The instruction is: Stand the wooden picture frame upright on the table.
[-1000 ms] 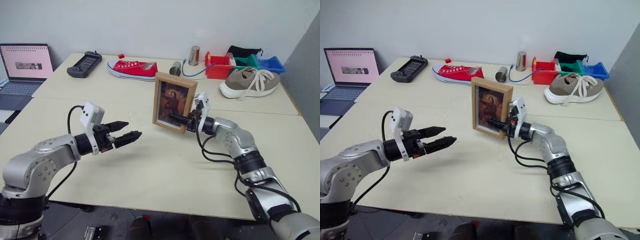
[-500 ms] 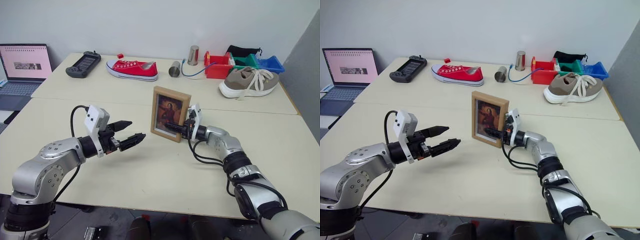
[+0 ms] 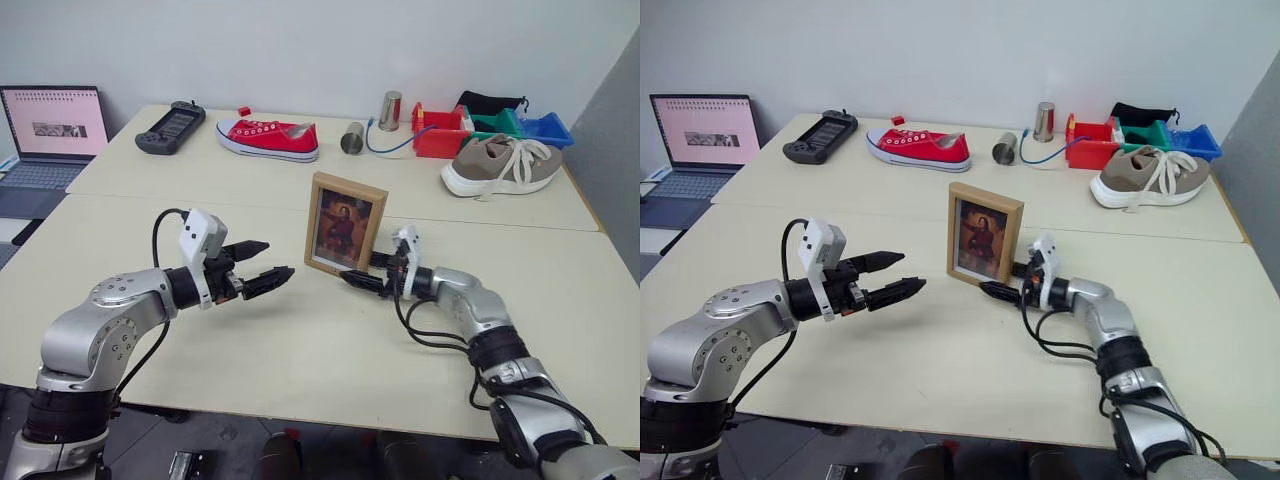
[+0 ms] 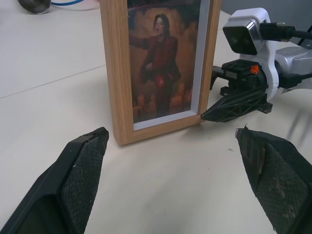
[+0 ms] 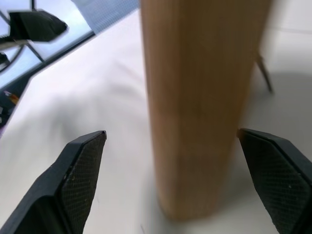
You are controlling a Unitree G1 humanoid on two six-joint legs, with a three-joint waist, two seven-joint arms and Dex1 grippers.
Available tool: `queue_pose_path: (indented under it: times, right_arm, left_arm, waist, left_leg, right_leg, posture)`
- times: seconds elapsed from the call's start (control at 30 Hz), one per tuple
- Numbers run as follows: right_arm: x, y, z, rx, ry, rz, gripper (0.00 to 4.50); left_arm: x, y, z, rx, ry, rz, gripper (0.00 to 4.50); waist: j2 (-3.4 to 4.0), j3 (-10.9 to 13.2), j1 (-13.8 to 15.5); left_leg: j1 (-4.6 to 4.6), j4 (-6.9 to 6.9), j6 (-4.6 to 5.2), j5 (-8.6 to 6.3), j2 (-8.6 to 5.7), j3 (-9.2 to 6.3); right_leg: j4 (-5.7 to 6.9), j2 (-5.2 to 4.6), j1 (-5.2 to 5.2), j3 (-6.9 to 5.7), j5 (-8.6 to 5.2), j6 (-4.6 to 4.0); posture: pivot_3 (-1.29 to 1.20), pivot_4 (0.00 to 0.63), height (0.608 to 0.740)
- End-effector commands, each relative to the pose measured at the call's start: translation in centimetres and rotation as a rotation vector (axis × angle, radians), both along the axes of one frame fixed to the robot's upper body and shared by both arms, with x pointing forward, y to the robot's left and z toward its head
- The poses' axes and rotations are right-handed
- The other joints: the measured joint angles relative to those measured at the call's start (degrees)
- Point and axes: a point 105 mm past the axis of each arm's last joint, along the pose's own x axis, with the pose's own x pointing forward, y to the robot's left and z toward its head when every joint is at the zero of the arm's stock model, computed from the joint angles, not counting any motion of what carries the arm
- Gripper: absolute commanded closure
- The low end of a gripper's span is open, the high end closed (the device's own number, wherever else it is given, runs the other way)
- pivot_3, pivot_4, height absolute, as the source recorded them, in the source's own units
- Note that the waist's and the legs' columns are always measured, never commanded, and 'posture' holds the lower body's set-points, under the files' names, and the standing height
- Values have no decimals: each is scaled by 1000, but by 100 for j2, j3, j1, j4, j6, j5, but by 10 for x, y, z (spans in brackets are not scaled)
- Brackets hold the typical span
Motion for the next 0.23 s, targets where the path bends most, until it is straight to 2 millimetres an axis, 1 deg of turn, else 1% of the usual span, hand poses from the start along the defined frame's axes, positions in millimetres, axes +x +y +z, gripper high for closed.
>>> queue_pose_path:
  times: [0.03, 0.07, 0.13, 0.17, 0.2, 0.23]
  right_arm:
    - [-32, -55, 12, -185, -133, -20, 31]
    - [-37, -59, 15, -189, -138, -25, 31]
    - [-44, -65, 29, -207, -174, -53, 31]
    - [-46, -65, 47, -175, -204, -104, 31]
    - [-50, -62, 60, -154, -231, -132, 31]
    - [-55, -59, 67, -139, -244, -149, 31]
  left_arm:
    - [9, 16, 0, 42, -9, 58, 0]
    - [10, 18, 0, 50, -12, 65, 0]
    - [14, 24, -3, 55, 1, 93, 0]
    - [20, 27, -2, 33, -1, 124, 0]
    - [24, 28, 0, 17, -13, 145, 0]
    - [29, 30, 0, 13, -22, 168, 0]
  waist:
    - [3, 2, 89]
    - [3, 2, 104]
    - [3, 2, 92]
    - [2, 2, 52]
    - [3, 3, 16]
    - [3, 3, 16]
  left_leg:
    - [-1, 1, -1, -2, -2, -1]
    - [-12, 1, 2, -3, -9, -2]
    - [-14, 3, 5, -6, -2, 1]
    - [-15, 2, 5, -6, 4, 2]
    - [-14, 4, 5, -5, 10, 2]
    - [-13, 2, 7, -4, 10, 0]
  right_leg:
    - [-2, -1, 2, 0, 0, 0]
    - [-6, -4, -2, 2, 0, 1]
    - [-19, -1, -1, 2, -1, 1]
    - [-24, 3, -1, 2, -1, 1]
    - [-23, 9, -3, 4, -1, 1]
    - [-16, 10, -5, 5, 0, 1]
  posture:
    - [0, 150, 740]
    - [0, 150, 740]
    - [0, 150, 740]
    - [0, 150, 740]
    - [0, 150, 740]
    - [0, 150, 740]
